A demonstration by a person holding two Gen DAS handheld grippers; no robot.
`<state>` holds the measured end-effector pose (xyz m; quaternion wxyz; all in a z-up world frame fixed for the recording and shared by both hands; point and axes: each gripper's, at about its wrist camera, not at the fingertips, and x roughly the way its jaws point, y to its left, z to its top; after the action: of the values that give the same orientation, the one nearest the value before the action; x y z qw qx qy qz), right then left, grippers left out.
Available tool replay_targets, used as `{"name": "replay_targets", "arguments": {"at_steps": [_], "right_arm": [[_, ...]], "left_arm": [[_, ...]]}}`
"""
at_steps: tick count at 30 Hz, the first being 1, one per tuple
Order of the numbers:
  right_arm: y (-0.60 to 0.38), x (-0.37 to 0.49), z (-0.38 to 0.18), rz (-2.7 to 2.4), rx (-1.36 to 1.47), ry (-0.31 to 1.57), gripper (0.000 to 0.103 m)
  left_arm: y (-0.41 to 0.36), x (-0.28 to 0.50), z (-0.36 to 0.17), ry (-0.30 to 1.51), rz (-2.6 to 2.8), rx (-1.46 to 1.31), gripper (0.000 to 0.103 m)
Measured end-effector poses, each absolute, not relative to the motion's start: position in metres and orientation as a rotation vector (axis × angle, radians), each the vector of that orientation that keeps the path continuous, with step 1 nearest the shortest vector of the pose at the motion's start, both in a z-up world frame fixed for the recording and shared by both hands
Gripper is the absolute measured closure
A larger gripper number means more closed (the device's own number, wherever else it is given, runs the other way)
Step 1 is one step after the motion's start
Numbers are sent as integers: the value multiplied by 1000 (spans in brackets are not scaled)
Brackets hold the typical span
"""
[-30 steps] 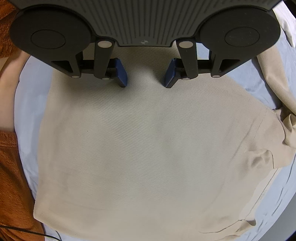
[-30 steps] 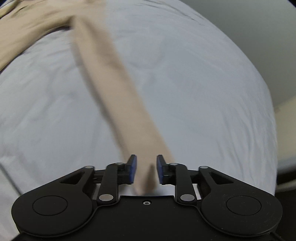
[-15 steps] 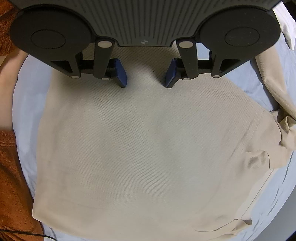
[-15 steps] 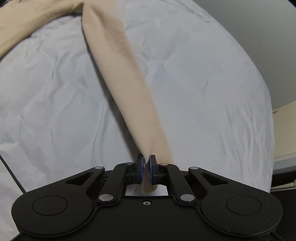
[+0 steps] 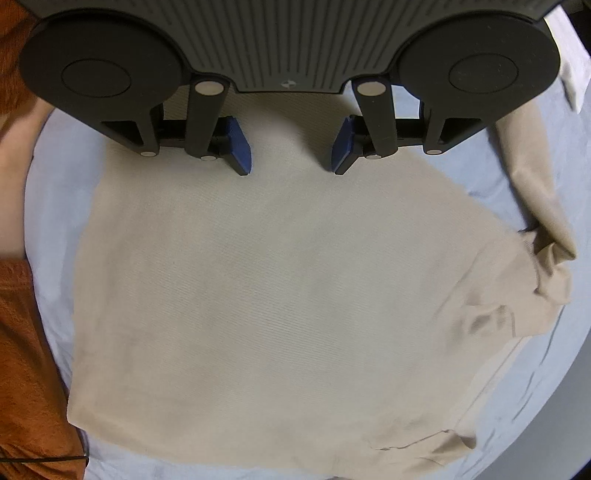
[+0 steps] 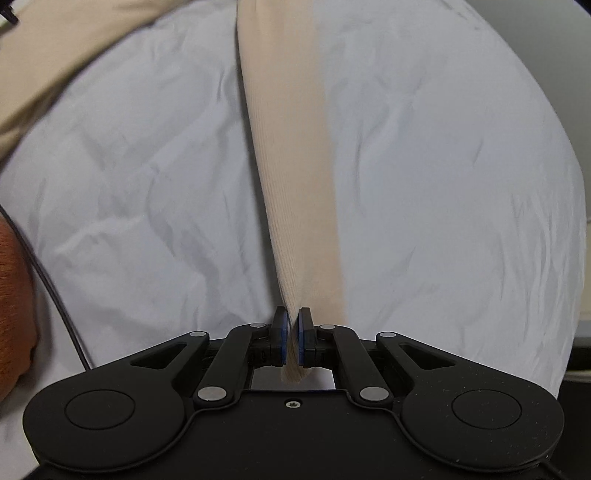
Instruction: Fold clothes
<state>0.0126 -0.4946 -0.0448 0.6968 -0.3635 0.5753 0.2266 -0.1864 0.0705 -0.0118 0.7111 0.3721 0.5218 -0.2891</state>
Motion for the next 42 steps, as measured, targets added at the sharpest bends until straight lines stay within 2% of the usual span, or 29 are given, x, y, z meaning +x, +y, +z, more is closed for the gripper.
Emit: {"name": "replay_targets", "arguments": {"at_steps": [3,5,8,12,15,18,30,32,34,35,42], "right_arm": [[-487,4,-45,503,-879,1294,88],[-484,1,-41,501,-888,1287,81],[-461,1,-37,498,-890,1248,79],[-418,-5,-26,548,-894,1161,64],[-387,-6,-26,577,-888,1113,64],[-355,-3,-25,592,-863,1065,64],[-228,6,-20,807,-864,983,59],[-219,5,-23,827,-869,987,59],[-207,2,-28,855,-887,997,59],[-206,1,-29,861,-891,1000,59],[-180,1,-48,898,-943,1029,57]], "left_arm": [[92,-206,1,1113,-577,865,56],[89,-160,8,1101,-525,844,56],[107,-84,20,1096,-424,804,56],[133,-27,8,1115,-339,808,56],[164,-31,11,1157,-301,785,56],[174,-80,15,1162,-304,755,56],[197,-47,-23,1161,-254,612,59],[202,-42,-26,1153,-260,580,68],[207,-41,-22,1137,-273,533,95],[212,-41,-16,1129,-274,508,99],[244,-46,33,1066,-236,405,100]]}}
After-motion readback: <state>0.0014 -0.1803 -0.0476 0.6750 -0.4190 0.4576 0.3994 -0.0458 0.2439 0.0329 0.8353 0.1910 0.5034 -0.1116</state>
